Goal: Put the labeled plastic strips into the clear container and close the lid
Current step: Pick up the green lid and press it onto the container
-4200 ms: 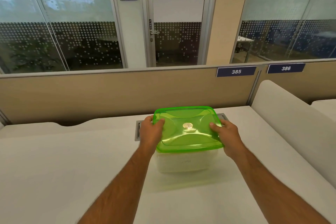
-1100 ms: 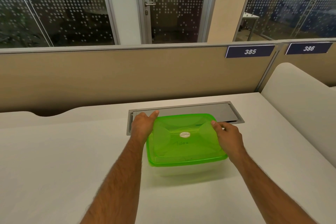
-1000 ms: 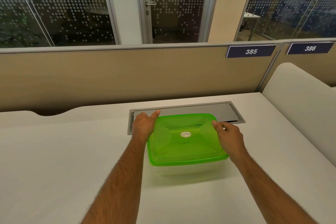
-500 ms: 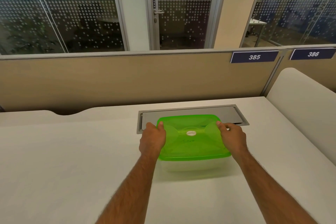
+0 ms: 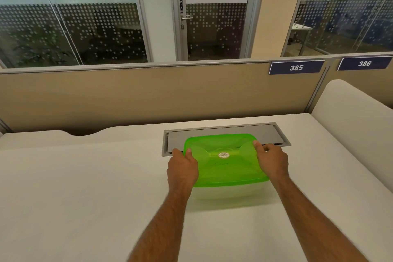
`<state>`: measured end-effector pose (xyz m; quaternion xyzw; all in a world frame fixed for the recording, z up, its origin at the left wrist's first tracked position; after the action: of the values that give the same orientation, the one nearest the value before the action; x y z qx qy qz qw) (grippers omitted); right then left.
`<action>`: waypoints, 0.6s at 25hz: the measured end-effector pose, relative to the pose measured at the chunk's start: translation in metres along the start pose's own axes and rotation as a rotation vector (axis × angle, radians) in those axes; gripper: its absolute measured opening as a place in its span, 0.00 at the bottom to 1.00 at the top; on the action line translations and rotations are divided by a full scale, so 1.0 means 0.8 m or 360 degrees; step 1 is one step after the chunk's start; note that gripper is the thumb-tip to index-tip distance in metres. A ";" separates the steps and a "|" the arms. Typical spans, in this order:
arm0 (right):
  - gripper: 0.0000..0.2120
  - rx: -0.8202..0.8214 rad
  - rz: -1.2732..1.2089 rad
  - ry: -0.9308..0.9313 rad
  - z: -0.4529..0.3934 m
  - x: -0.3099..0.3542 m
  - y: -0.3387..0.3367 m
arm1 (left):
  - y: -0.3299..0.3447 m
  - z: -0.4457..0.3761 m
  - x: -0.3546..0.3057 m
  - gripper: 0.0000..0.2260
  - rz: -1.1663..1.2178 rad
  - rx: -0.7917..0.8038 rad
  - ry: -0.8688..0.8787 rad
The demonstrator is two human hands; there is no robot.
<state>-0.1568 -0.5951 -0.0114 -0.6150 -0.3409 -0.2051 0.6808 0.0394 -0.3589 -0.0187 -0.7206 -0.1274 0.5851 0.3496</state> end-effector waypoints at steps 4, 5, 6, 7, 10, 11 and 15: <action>0.24 0.0003 -0.0002 -0.0011 0.001 0.001 0.000 | 0.000 0.001 0.000 0.16 0.0019 -0.0012 0.0009; 0.24 0.0003 -0.0012 -0.0005 0.002 0.001 -0.001 | -0.001 0.001 0.000 0.16 0.0018 -0.0012 0.0006; 0.24 0.0004 -0.0017 -0.0002 0.001 0.001 -0.002 | -0.001 0.001 0.000 0.15 0.0014 -0.0009 0.0002; 0.24 0.0007 -0.0014 -0.0001 0.001 0.002 -0.002 | -0.002 0.002 0.000 0.16 0.0009 -0.0001 -0.0005; 0.24 0.0044 -0.0001 0.0011 0.000 0.000 0.000 | -0.001 0.001 0.004 0.16 -0.0011 0.0047 -0.0039; 0.26 0.0080 0.0015 0.0033 -0.003 -0.002 0.001 | -0.001 0.000 0.005 0.16 -0.0026 0.0074 -0.0054; 0.28 0.0296 0.0051 0.0130 -0.025 -0.001 0.009 | 0.000 -0.020 0.009 0.17 -0.0098 0.0189 -0.0086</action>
<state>-0.1478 -0.6134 -0.0170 -0.5457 -0.3206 -0.1867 0.7514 0.0565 -0.3604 -0.0228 -0.6784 -0.1239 0.5997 0.4060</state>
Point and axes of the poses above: each hand's wrist, its own z-axis away from the middle knuckle, its own y-axis out of the palm, x = y × z, the point moved 7 cm from there along -z, towards the middle knuckle, and after that the axes turned 7 degrees about y, right-handed, at the moved point
